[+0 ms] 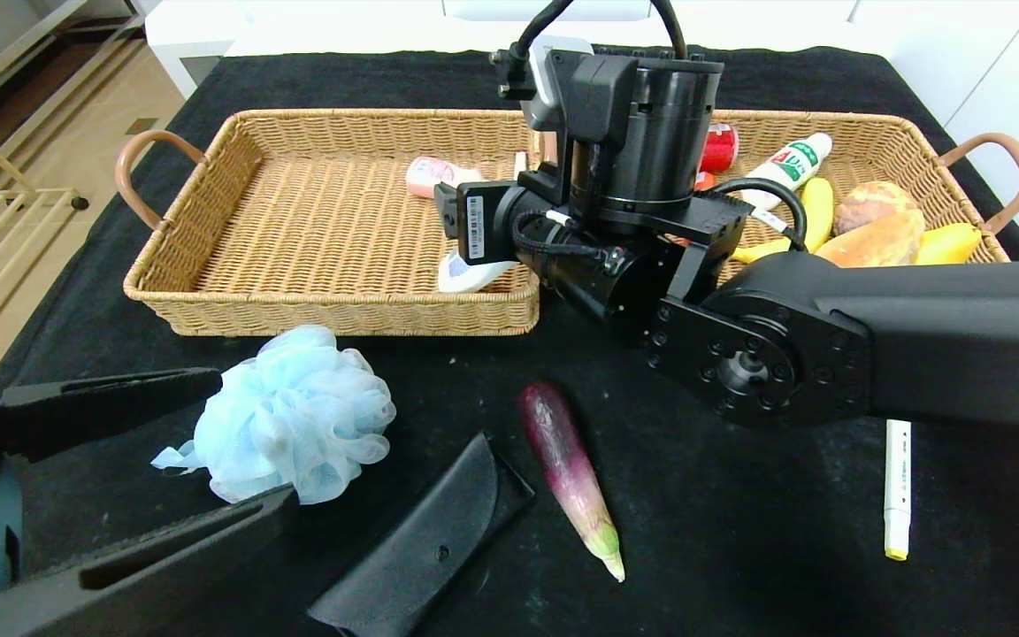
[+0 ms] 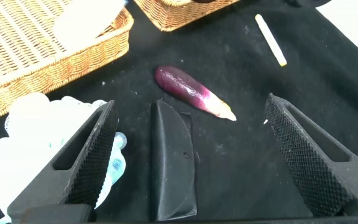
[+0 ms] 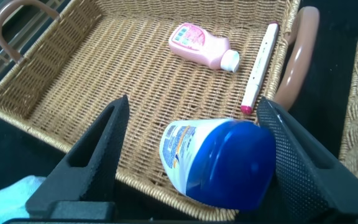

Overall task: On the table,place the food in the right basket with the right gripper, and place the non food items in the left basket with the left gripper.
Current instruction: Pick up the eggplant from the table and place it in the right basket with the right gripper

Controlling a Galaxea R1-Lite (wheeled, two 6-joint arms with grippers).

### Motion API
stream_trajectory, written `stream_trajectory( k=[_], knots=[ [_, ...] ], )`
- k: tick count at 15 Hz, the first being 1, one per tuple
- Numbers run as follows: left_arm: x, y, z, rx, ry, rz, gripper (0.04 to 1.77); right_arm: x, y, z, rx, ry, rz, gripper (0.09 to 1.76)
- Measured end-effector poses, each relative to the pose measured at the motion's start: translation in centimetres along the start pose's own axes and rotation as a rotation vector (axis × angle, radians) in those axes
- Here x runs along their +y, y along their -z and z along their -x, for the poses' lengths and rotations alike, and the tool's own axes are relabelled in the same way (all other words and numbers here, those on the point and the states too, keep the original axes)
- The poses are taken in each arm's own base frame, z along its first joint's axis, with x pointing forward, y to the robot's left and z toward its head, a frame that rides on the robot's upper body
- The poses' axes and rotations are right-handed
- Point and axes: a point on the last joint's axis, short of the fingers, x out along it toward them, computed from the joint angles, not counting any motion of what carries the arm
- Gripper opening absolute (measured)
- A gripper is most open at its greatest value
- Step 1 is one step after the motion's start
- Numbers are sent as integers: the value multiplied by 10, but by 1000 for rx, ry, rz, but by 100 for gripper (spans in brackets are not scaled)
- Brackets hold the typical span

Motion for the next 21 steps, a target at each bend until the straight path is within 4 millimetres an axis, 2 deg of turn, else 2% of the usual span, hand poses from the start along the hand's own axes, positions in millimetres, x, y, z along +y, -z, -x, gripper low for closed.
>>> stream_trajectory(
  k=[6, 14, 21],
  knots=[
    [0, 1, 0, 6, 2, -4, 172, -9, -3, 25, 48, 10, 19, 162],
    [0, 2, -1, 10, 2, -3, 172, -16, -11, 57, 94, 9, 38, 168],
    [0, 2, -1, 10, 2, -4, 172, -32, -11, 96, 307, 17, 131, 170]
  ],
)
